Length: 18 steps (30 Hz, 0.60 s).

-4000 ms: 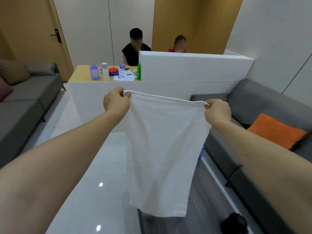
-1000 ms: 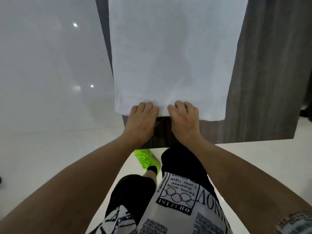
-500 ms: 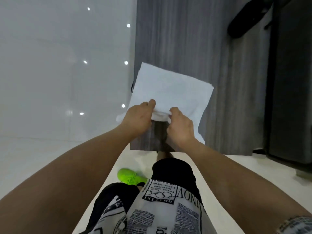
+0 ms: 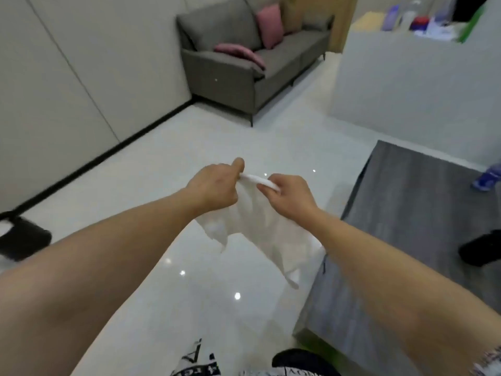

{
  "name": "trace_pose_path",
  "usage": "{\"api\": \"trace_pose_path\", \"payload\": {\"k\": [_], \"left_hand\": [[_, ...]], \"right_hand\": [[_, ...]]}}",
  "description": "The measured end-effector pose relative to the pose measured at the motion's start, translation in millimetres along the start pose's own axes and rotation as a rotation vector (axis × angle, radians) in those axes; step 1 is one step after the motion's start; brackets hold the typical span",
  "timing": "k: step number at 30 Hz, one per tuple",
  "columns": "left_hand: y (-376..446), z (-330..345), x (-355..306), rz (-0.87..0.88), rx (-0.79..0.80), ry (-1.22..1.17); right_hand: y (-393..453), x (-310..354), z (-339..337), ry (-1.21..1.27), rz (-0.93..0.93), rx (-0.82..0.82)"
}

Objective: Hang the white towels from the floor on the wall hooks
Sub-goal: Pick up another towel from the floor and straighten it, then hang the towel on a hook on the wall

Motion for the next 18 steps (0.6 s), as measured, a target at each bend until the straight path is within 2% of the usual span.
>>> {"api": "trace_pose_path", "payload": {"k": [6, 11, 14, 18], "left_hand": [[-104.7, -165.7, 170.0, -0.218, -0.329, 0.170], [-208.8, -257.0, 282.9, -0.415, -0.505, 0.261], [-271.2, -287.4, 345.4, -0.567, -0.530, 0.292], [-350.7, -312.1, 430.1, -0.747, -0.473, 0.386]], "right_hand": [[65.5, 259.4, 25.9, -0.094, -0.490, 0.008], [85.1, 444.0, 76.2, -0.128, -0.792, 0.061], [86.9, 537.7, 123.8, -0.093, -0.916, 0.092], [82.0, 650.0, 205.0, -0.038, -1.077, 0.212]]}}
Point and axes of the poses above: each hand's wrist, its own y-axis towards the middle knuckle, its own z-axis out of the palm, x = y × z, the point moved 9 cm from there along y, towards the middle knuckle
